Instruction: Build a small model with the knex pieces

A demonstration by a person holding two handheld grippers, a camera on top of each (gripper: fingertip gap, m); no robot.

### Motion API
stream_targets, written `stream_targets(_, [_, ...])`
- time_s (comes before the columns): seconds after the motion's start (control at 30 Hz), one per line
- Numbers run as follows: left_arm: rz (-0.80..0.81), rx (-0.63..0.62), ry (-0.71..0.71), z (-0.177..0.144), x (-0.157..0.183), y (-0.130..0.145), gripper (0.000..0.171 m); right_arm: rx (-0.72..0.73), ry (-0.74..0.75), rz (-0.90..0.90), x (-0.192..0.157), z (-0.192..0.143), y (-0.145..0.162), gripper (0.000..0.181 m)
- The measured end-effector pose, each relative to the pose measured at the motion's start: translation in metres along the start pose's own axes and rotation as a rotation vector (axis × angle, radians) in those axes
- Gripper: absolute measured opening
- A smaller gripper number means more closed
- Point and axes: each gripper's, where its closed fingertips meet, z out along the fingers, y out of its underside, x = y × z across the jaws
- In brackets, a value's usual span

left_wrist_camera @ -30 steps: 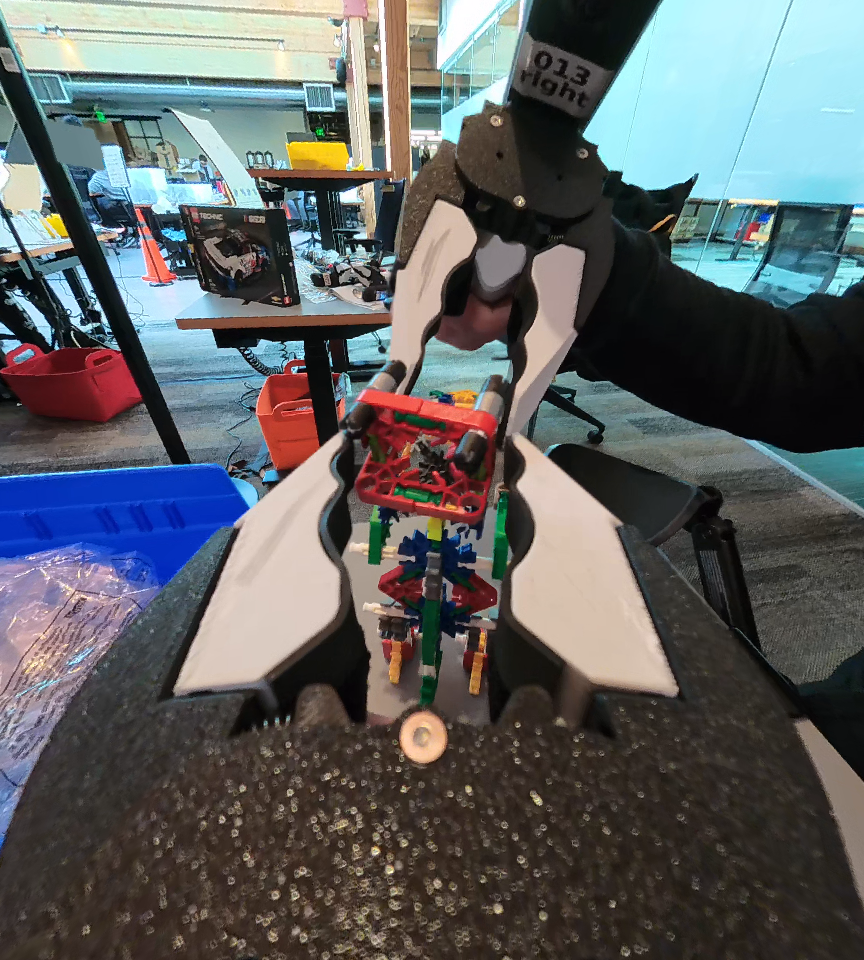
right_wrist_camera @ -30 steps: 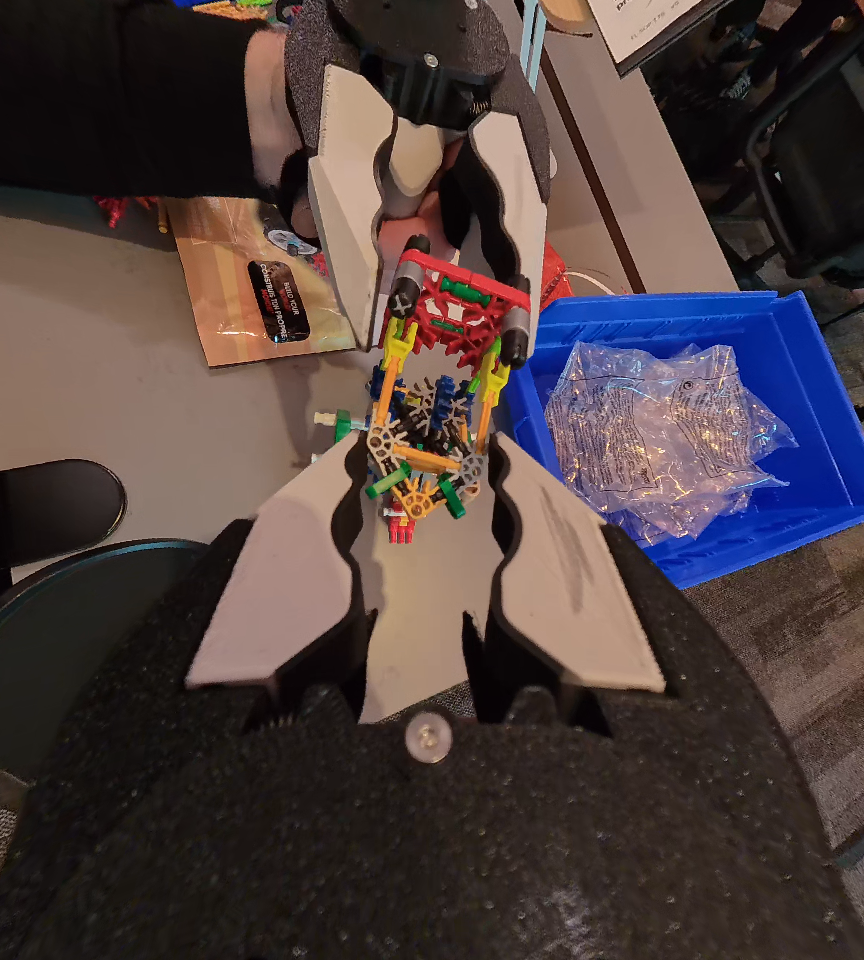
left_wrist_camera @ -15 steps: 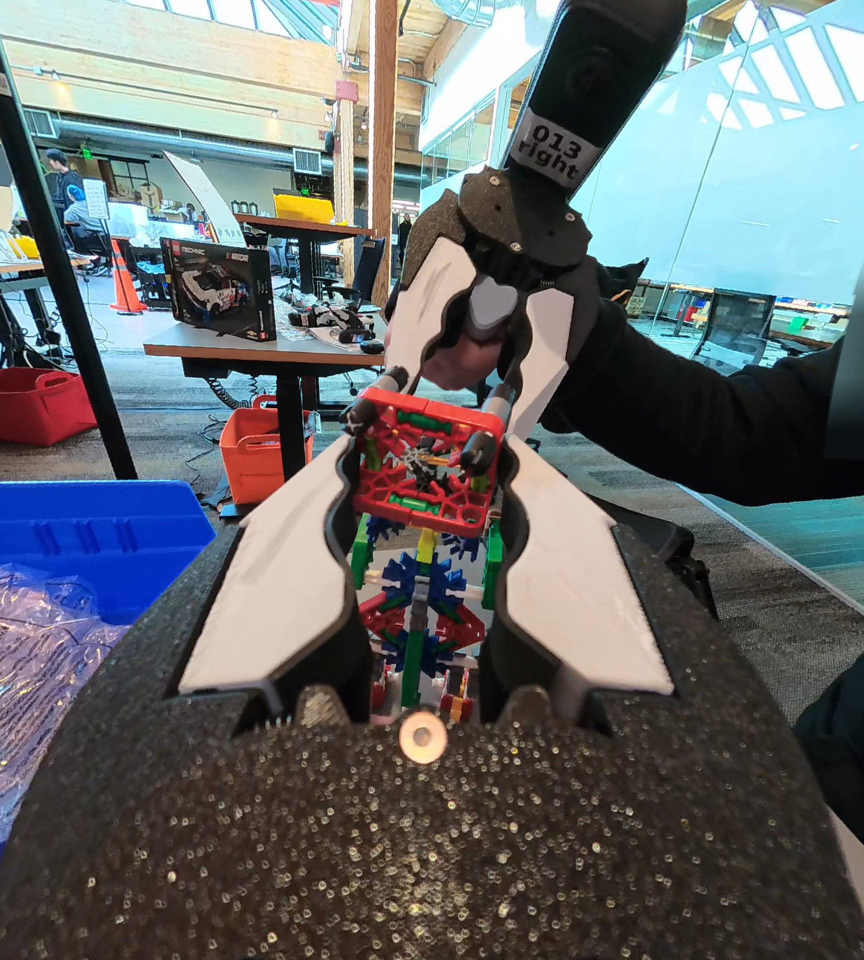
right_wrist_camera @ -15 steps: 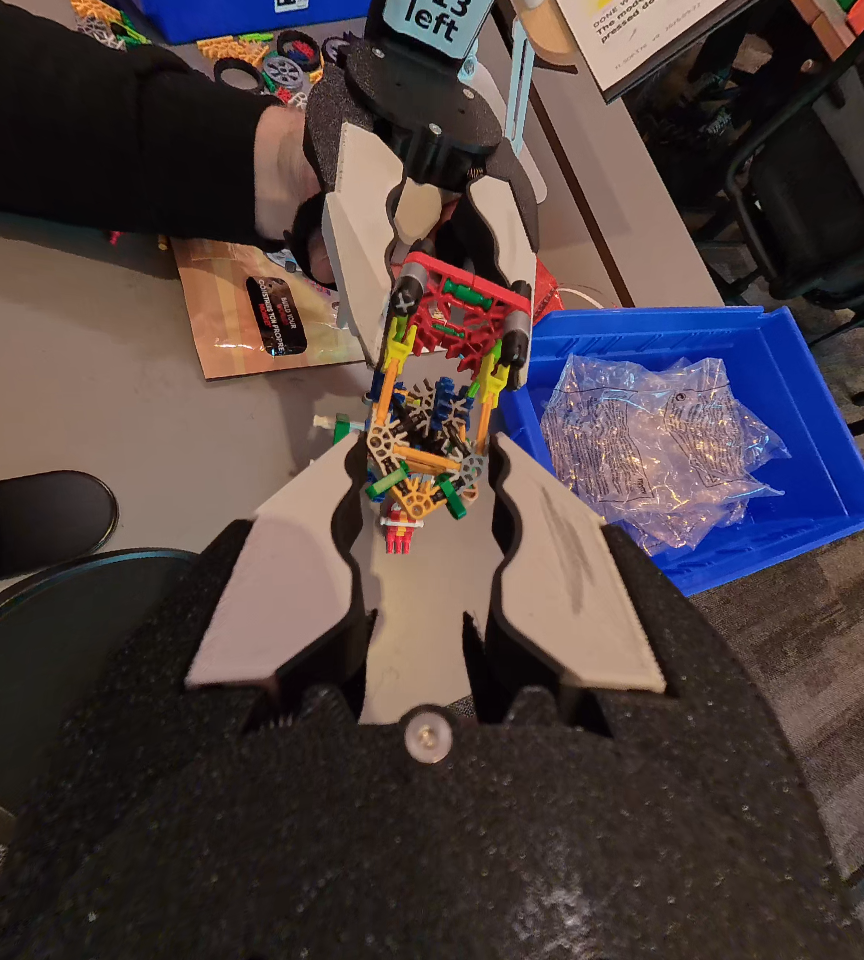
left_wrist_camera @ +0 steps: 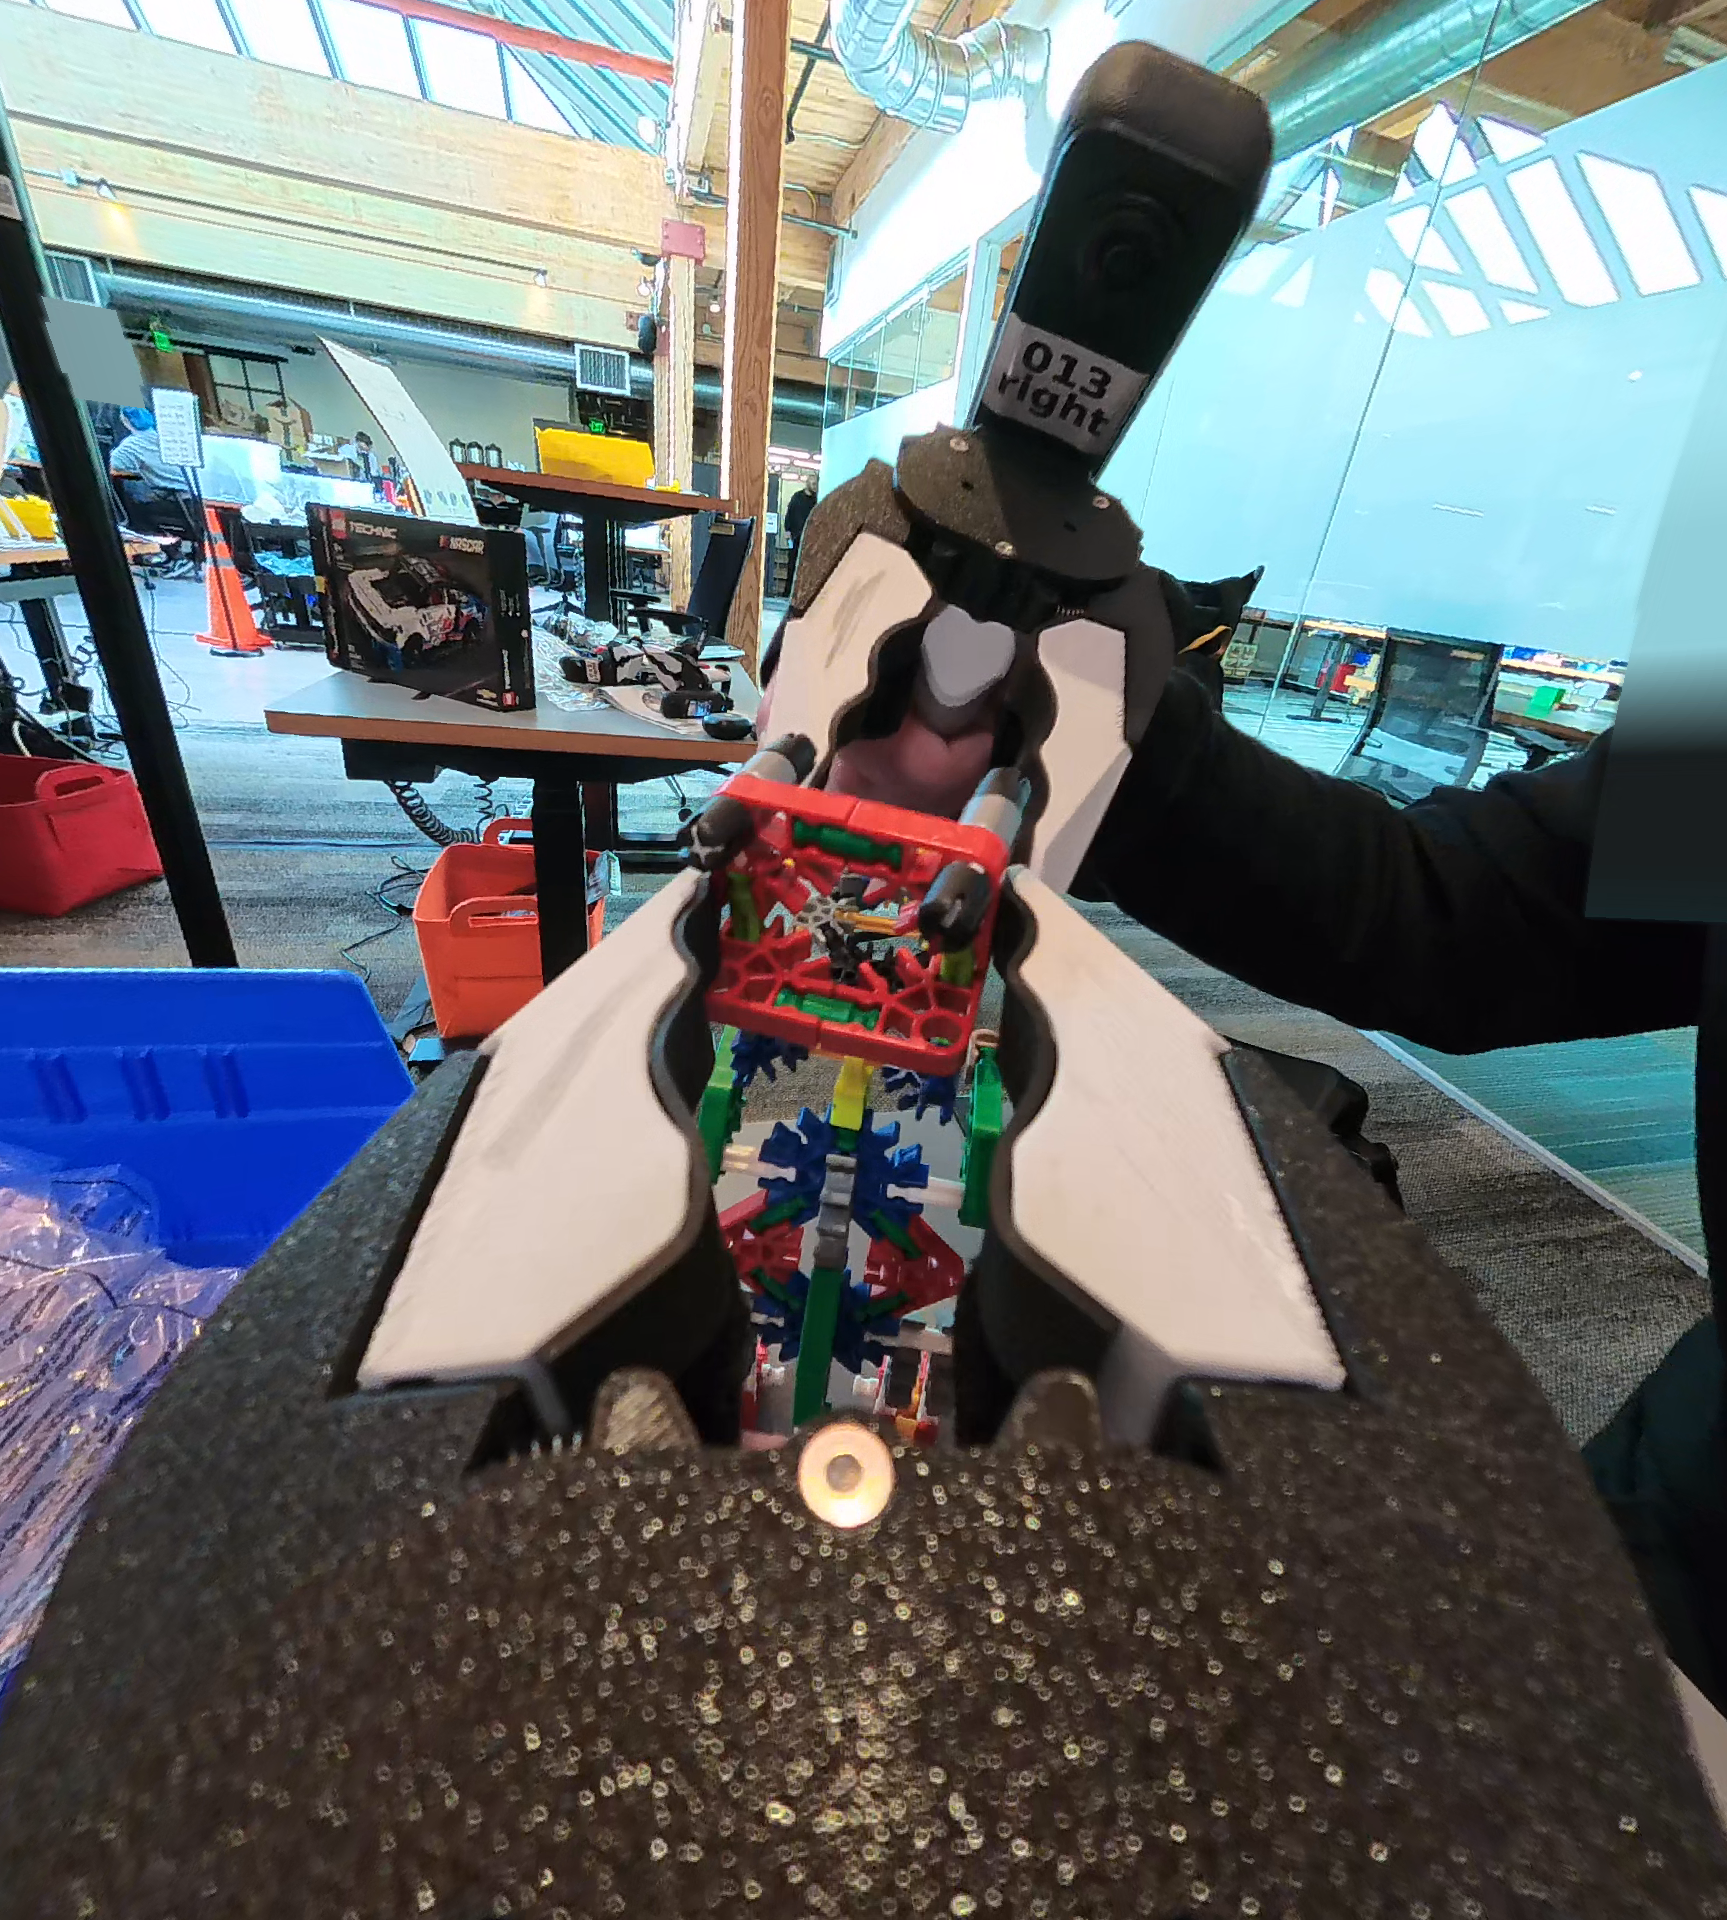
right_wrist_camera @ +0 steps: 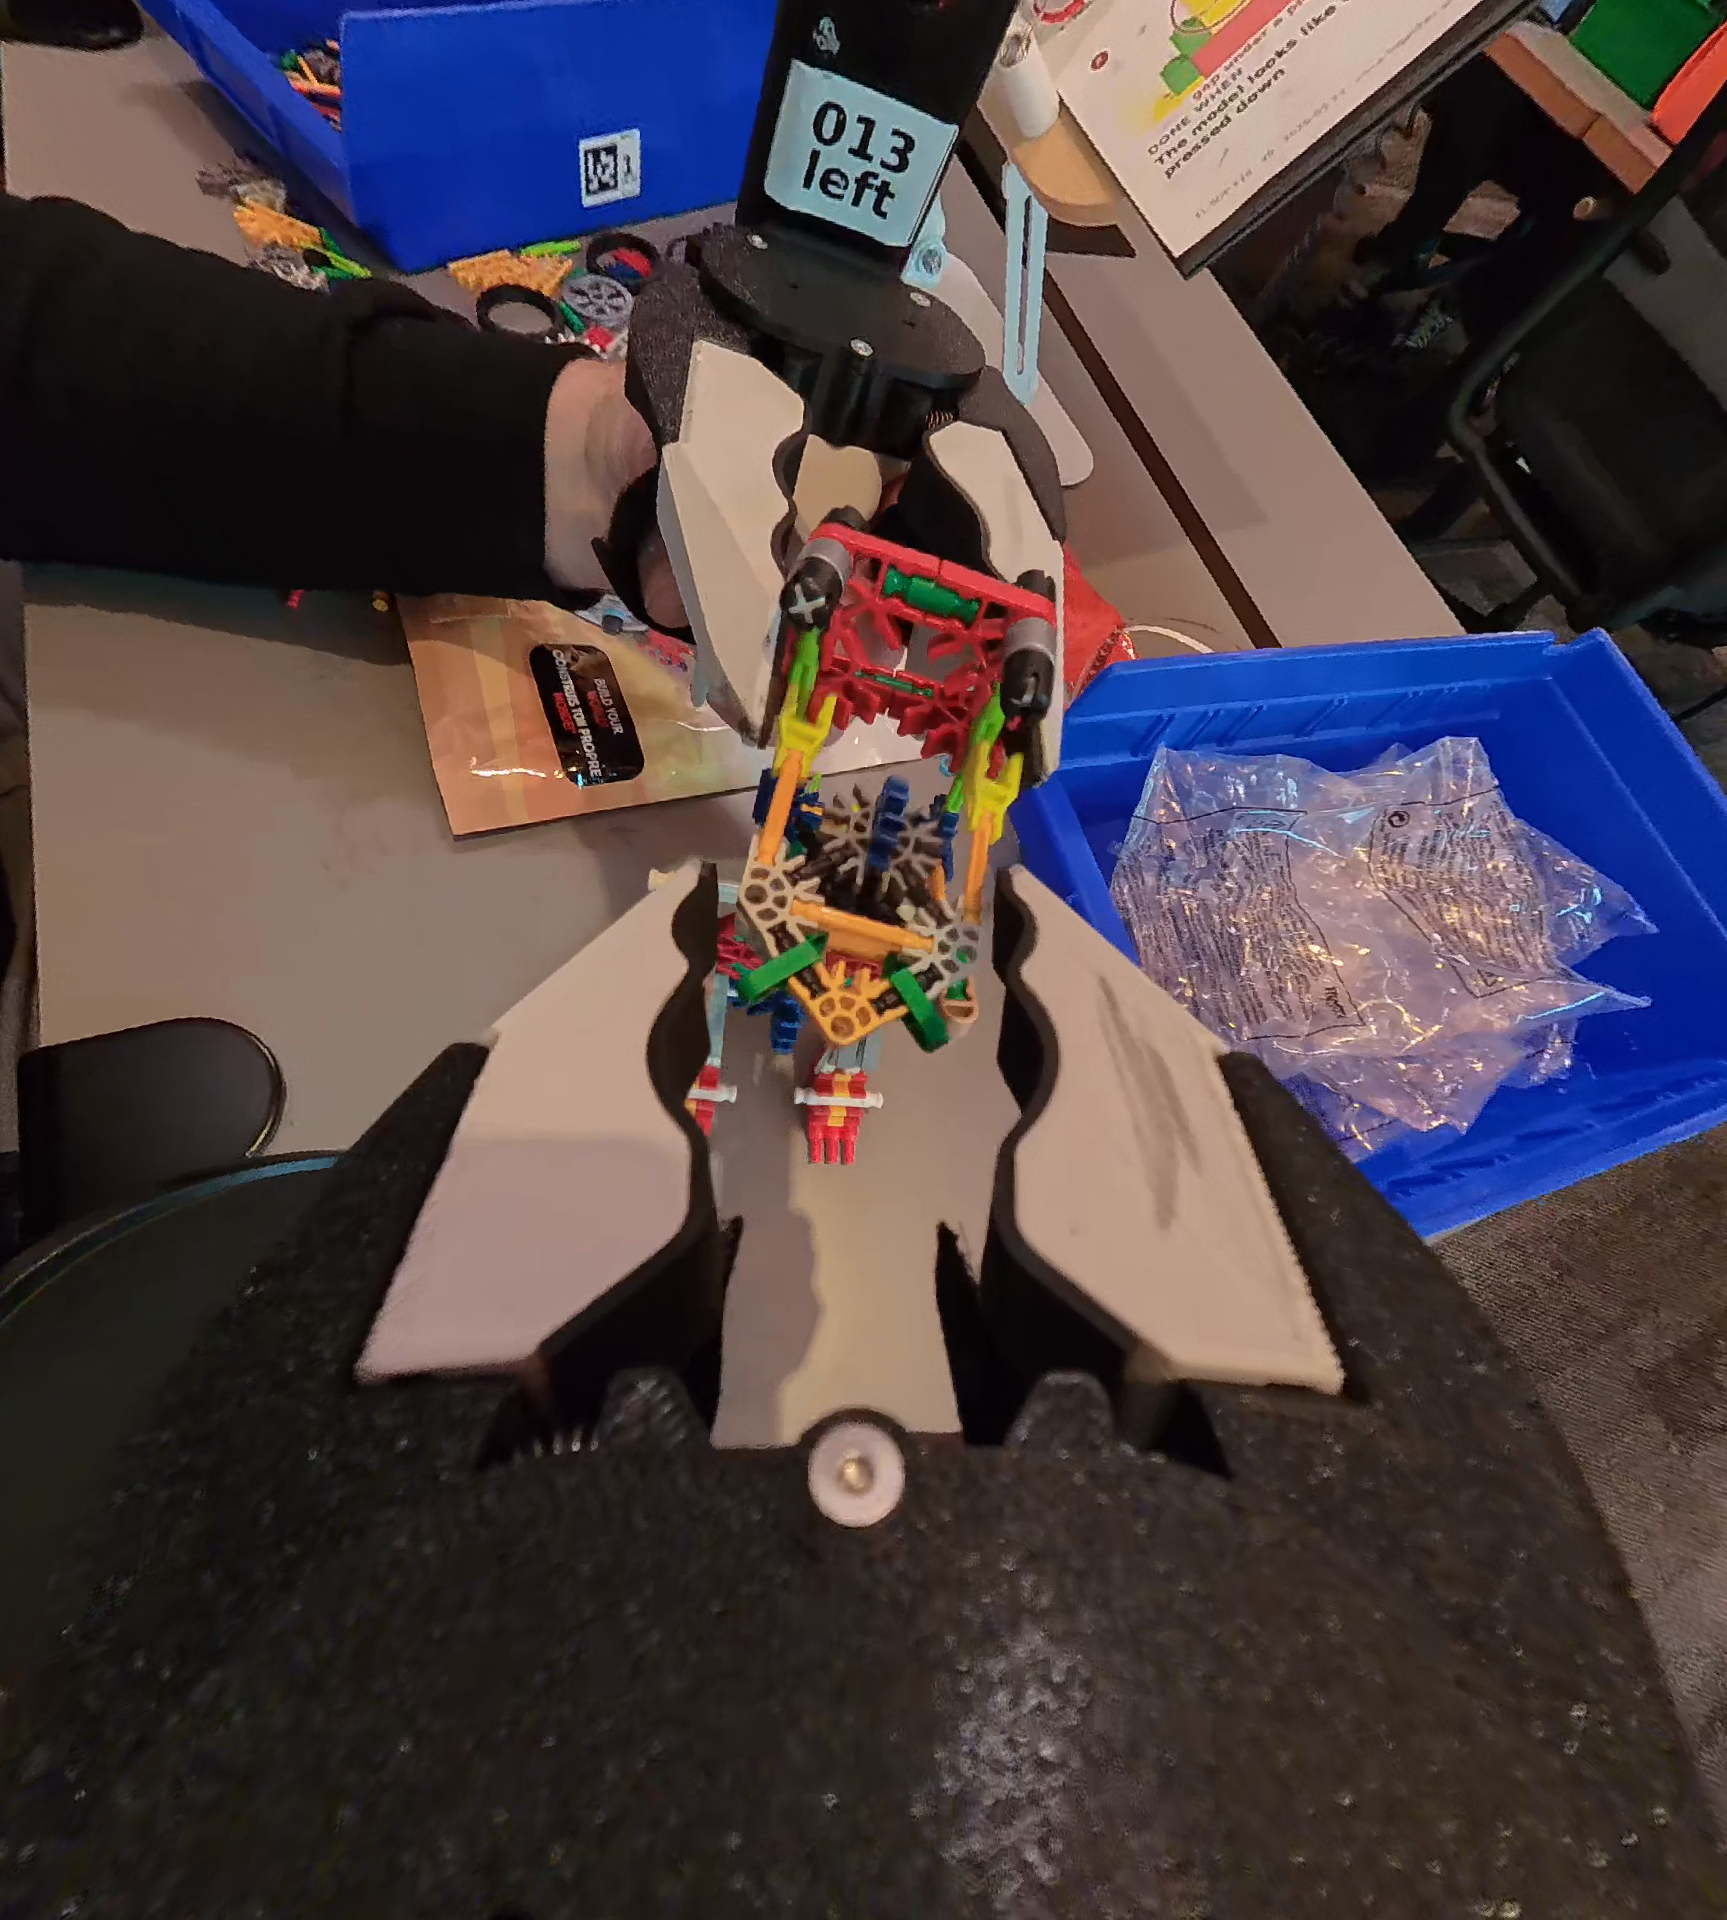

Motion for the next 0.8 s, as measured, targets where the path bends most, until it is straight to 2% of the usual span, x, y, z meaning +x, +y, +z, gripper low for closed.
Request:
stream_targets(0.3, [-0.007, -0.002, 0.008, 0.0, 0.001, 0.0, 0.05, 0.012, 0.0, 0.019, 0.001, 0.003, 0.003, 0.05])
stream_targets(0.5, [-0.001, -0.012, 0.011, 0.0, 0.003, 0.0, 0.05, 0.092, -0.027, 0.088, 0.005, -0.015, -0.009, 0.053])
stream_targets(0.57, [0.001, -0.017, 0.015, 0.001, 0.004, 0.001, 0.05, 0.113, -0.028, 0.127, 0.011, -0.021, -0.012, 0.042])
stream_targets(0.63, [0.009, -0.025, 0.016, 0.001, 0.005, 0.001, 0.05, 0.11, -0.039, 0.169, 0.016, -0.023, -0.013, 0.022])
stream_targets(0.8, [0.024, -0.042, 0.013, 0.002, 0.006, 0.002, 0.05, -0.052, -0.009, 0.155, 0.021, -0.007, 0.003, 0.021])
